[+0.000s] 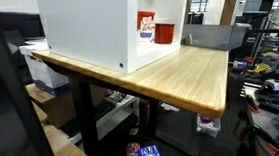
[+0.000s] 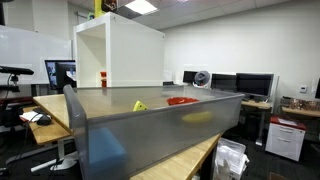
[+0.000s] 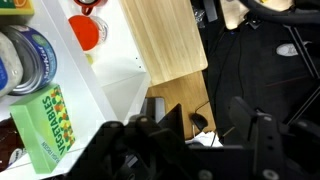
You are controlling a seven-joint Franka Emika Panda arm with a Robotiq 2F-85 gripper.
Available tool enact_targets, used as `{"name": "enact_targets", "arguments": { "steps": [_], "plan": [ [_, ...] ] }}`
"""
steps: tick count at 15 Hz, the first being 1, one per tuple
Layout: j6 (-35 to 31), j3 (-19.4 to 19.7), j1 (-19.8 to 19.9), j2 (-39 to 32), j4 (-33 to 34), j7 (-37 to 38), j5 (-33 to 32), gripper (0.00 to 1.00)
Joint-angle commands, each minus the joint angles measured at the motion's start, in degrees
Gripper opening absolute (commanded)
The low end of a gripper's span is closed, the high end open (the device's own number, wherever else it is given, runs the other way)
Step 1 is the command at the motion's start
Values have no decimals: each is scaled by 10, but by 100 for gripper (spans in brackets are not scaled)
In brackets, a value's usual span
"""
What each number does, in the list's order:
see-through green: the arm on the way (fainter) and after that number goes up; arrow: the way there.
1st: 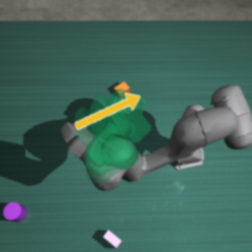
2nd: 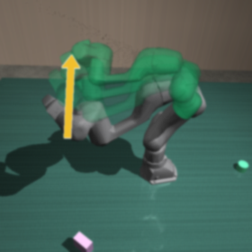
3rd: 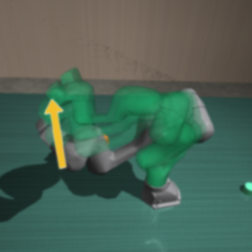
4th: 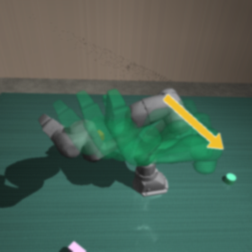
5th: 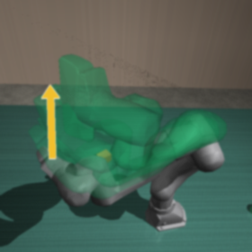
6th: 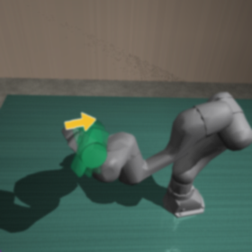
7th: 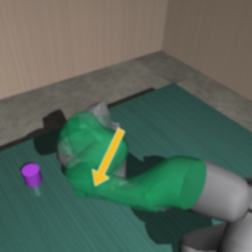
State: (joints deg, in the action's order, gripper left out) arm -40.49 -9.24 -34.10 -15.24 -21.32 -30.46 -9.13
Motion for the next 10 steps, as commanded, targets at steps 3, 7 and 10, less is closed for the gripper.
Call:
{"name": "enact_targets", "arguments": {
  "steps": [3,7,10],
  "plan": [
    [6,-12,19,-23,-1,35,6,99],
    [4,-4,25,-30,-3,73,-1,100],
    [6,-2,29,-30,-2,79,-2,100]
  ]
}}
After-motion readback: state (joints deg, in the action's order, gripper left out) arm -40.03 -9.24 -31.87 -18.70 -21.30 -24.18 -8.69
